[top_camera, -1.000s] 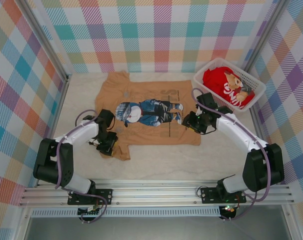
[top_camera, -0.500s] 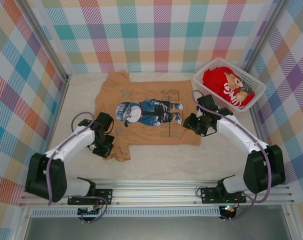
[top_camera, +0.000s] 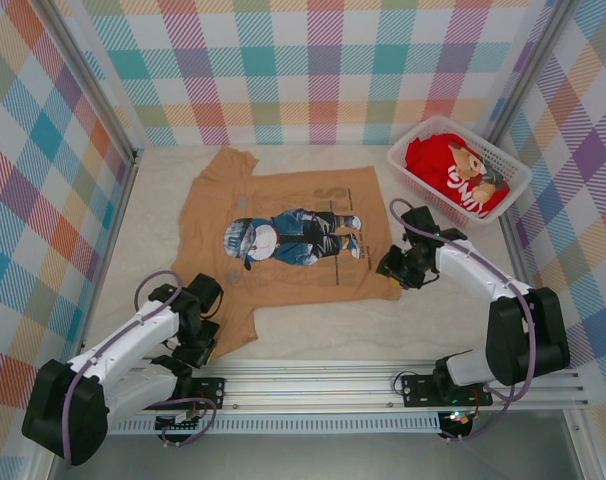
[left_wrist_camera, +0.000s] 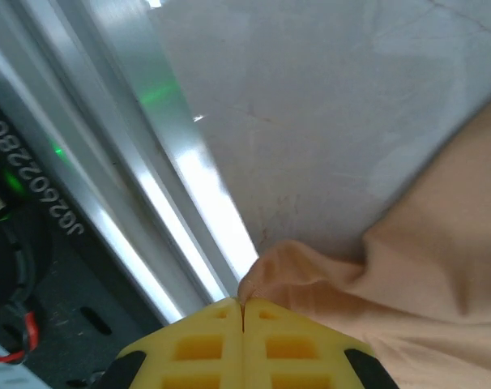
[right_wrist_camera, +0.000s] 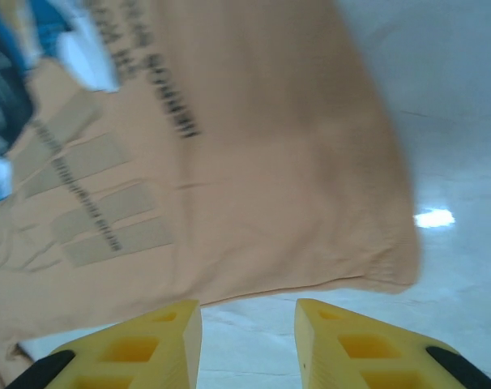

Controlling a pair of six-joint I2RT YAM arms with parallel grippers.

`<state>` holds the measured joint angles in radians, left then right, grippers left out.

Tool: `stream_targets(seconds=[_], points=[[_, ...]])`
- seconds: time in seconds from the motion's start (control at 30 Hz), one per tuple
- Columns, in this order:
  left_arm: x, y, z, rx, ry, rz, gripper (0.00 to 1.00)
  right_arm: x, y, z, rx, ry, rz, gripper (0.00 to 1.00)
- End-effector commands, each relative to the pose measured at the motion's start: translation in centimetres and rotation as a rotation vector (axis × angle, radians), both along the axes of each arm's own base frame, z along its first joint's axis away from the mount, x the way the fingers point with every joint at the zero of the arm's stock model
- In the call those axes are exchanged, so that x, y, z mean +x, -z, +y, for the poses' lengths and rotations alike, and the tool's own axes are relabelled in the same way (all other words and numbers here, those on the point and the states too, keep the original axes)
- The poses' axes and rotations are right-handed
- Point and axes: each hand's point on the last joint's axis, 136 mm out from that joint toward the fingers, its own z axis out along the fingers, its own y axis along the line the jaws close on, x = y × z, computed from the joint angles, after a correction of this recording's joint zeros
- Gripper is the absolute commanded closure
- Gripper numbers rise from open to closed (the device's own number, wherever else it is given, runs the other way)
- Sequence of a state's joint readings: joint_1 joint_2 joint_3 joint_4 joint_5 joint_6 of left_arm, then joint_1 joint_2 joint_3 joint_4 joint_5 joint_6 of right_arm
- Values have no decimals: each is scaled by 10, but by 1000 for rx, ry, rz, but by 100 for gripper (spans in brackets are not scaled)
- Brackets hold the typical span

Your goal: Fold and stack the t-shirts

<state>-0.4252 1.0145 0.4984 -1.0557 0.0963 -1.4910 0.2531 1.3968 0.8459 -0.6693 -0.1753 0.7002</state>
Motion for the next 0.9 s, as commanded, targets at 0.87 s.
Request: stream_targets(seconds=[0.87], points=[[35,-22,-10,53,67,-97,100,-25,55,-27,-60,159,202,74]])
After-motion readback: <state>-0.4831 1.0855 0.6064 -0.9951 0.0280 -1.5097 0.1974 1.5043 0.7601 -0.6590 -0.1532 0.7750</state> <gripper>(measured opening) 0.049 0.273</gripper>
